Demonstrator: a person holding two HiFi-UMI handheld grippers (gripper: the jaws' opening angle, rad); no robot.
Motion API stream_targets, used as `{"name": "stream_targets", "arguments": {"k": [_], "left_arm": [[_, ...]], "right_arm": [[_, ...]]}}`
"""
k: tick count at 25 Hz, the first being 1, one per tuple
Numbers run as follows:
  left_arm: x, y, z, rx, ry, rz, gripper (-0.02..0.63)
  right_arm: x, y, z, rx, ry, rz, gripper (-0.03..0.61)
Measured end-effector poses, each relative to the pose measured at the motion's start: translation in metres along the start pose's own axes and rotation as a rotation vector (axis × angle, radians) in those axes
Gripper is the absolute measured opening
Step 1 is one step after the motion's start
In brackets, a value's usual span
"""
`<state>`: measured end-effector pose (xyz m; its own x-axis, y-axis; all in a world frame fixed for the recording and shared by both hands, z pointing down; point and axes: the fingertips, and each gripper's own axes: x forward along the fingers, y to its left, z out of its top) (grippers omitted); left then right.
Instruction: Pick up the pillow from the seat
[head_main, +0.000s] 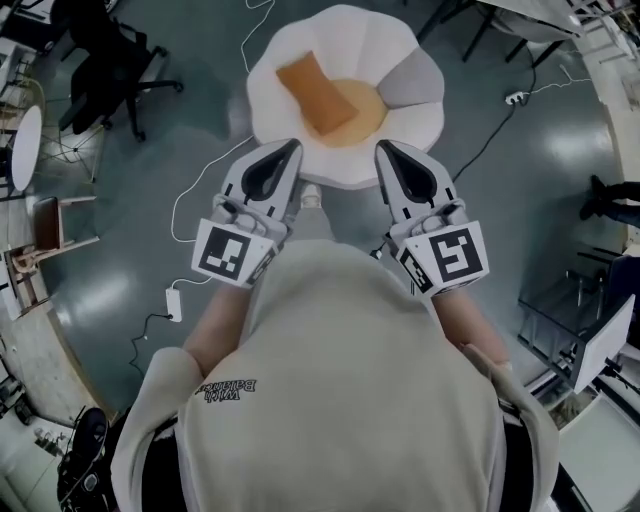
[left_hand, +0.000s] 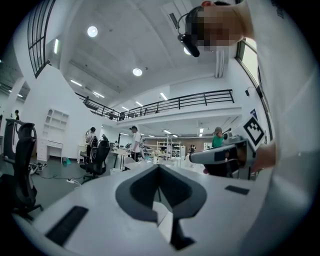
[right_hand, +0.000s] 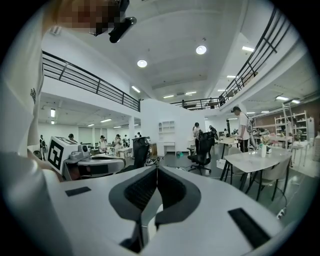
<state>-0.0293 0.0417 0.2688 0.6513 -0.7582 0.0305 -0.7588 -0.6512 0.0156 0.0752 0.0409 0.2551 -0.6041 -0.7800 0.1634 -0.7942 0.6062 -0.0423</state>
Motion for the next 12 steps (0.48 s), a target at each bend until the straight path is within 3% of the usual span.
{"name": "stream_targets", "arguments": {"k": [12], "left_arm": [[0.064,0.109,0.005,-0.010,0.027,-0.048,0.009]], "right_arm": [[0.118,-0.031,0.034,0.009,0.002,-0.014,0.009]]}}
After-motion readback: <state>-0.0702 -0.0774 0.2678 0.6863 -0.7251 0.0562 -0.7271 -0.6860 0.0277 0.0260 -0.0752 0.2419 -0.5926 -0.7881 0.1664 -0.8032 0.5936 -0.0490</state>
